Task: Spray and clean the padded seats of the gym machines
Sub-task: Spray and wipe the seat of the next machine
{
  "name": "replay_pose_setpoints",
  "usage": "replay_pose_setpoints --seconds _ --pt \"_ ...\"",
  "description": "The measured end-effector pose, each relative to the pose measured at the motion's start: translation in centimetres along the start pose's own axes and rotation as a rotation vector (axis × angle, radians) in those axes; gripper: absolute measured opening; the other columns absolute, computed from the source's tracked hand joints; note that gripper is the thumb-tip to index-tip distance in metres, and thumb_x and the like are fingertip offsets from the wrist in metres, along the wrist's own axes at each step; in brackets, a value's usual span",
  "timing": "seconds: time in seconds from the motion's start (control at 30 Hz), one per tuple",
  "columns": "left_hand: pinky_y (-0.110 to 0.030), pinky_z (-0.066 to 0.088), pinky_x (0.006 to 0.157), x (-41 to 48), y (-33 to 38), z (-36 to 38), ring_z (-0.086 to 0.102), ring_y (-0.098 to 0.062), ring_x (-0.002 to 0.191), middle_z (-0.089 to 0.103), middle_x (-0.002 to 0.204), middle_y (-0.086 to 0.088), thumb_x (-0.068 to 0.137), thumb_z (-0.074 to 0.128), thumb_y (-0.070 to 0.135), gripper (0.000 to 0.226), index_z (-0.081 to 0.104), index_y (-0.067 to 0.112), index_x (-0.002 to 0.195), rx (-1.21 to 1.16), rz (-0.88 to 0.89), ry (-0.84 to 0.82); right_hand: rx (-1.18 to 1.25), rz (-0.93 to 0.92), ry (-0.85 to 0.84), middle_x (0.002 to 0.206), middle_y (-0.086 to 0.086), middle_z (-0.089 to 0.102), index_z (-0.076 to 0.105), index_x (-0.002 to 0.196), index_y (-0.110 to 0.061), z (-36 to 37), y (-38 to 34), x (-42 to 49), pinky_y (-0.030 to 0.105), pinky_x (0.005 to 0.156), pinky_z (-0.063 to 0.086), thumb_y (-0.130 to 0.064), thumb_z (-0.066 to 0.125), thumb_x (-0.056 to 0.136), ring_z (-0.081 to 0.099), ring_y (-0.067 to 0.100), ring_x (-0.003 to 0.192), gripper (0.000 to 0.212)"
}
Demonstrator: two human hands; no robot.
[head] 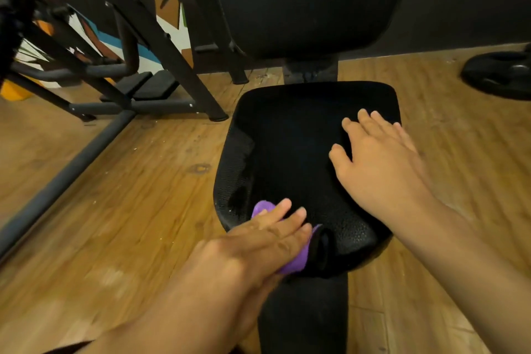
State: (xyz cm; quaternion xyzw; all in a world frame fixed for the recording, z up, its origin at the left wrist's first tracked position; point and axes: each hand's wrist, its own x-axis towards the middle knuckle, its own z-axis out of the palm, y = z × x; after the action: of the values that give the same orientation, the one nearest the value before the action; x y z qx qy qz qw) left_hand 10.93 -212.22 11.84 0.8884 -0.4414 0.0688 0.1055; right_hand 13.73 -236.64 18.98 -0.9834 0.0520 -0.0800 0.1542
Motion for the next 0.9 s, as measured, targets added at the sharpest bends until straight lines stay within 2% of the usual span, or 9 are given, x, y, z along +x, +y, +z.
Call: replay_pose_setpoints --seconds 0.1,0.17,0.23,0.37,0.47,0.6,0.73,0.8,0.9 --pt "-0.045 0.017 0.121 3.6 -1.4 -0.1 0.033 -0.041 0.147 0.025 0.160 -0.016 0.101 0.047 0.029 0.065 0.017 0.011 0.156 0.061 -0.139 -0.134 0.003 -0.003 0.007 0.167 0.004 0.016 0.025 0.158 -0.021 0.1 -0.1 0.1 0.038 0.125 0.003 -0.045 0.031 0.103 0.007 0.018 0.154 0.060" --pt "-0.036 0.019 0.125 5.0 0.5 -3.1 0.044 -0.035 0.143 0.046 0.155 -0.012 0.099 0.050 0.023 0.049 0.050 0.012 0.147 -0.064 -0.164 0.012 0.007 -0.005 0.012 0.167 0.005 0.016 0.026 0.158 -0.021 0.2 -0.1 0.1 0.038 0.125 0.004 -0.045 0.031 0.103 0.007 0.018 0.154 0.060" --pt "-0.029 0.032 0.119 5.8 1.8 -5.7 0.049 -0.023 0.139 0.057 0.145 -0.007 0.095 0.058 0.017 0.043 0.064 0.009 0.136 -0.168 -0.182 0.152 0.017 -0.013 0.017 0.167 0.005 0.016 0.027 0.157 -0.020 0.3 0.0 0.1 0.038 0.125 0.004 -0.044 0.032 0.103 0.007 0.018 0.154 0.059" --pt "-0.046 0.041 0.117 11.6 -2.2 -6.4 0.046 -0.017 0.143 0.054 0.149 -0.004 0.099 0.064 0.018 0.044 0.058 0.018 0.143 -0.039 -0.266 0.076 0.016 -0.015 0.027 0.167 0.005 0.015 0.025 0.158 -0.020 0.4 0.1 0.0 0.037 0.125 0.002 -0.044 0.031 0.104 0.007 0.017 0.154 0.059" --pt "-0.046 0.041 0.115 16.6 -5.3 -6.1 0.048 -0.022 0.141 0.057 0.147 -0.007 0.102 0.059 0.027 0.045 0.055 0.020 0.146 0.060 -0.334 0.057 0.018 -0.013 0.034 0.167 0.003 0.014 0.024 0.158 -0.021 0.5 0.1 0.0 0.037 0.126 0.002 -0.043 0.030 0.104 0.005 0.016 0.154 0.058" --pt "-0.037 0.048 0.101 21.6 -6.6 -5.8 0.064 -0.023 0.116 0.070 0.121 -0.008 0.103 0.057 0.025 0.028 0.066 0.015 0.128 0.076 -0.357 0.079 0.026 -0.010 0.051 0.166 0.002 0.018 0.028 0.157 -0.023 0.6 0.2 0.1 0.036 0.125 0.003 -0.045 0.031 0.103 0.007 0.016 0.154 0.058" --pt "-0.042 0.053 0.093 23.5 -7.1 -5.2 0.065 -0.021 0.102 0.067 0.111 -0.005 0.104 0.053 0.029 0.024 0.064 0.016 0.122 0.098 -0.364 0.083 0.056 -0.011 0.075 0.164 0.002 0.026 0.036 0.153 -0.024 0.5 0.2 0.4 0.037 0.125 0.009 -0.045 0.035 0.100 0.014 0.016 0.153 0.057" --pt "-0.042 0.049 0.102 22.8 -6.9 -5.3 0.061 -0.025 0.118 0.064 0.126 -0.007 0.106 0.048 0.032 0.033 0.058 0.018 0.135 0.096 -0.338 0.038 0.062 -0.017 0.069 0.163 0.002 0.026 0.036 0.153 -0.023 0.4 0.2 0.4 0.037 0.125 0.010 -0.045 0.036 0.100 0.014 0.017 0.153 0.057" --pt "-0.037 0.027 0.122 20.2 -5.6 -5.7 0.032 -0.021 0.150 0.038 0.162 -0.002 0.107 0.048 0.026 0.053 0.034 0.022 0.158 0.063 -0.251 -0.034 0.066 -0.020 0.068 0.164 0.002 0.026 0.036 0.153 -0.023 0.4 0.4 0.3 0.037 0.125 0.010 -0.046 0.036 0.100 0.014 0.017 0.153 0.057"
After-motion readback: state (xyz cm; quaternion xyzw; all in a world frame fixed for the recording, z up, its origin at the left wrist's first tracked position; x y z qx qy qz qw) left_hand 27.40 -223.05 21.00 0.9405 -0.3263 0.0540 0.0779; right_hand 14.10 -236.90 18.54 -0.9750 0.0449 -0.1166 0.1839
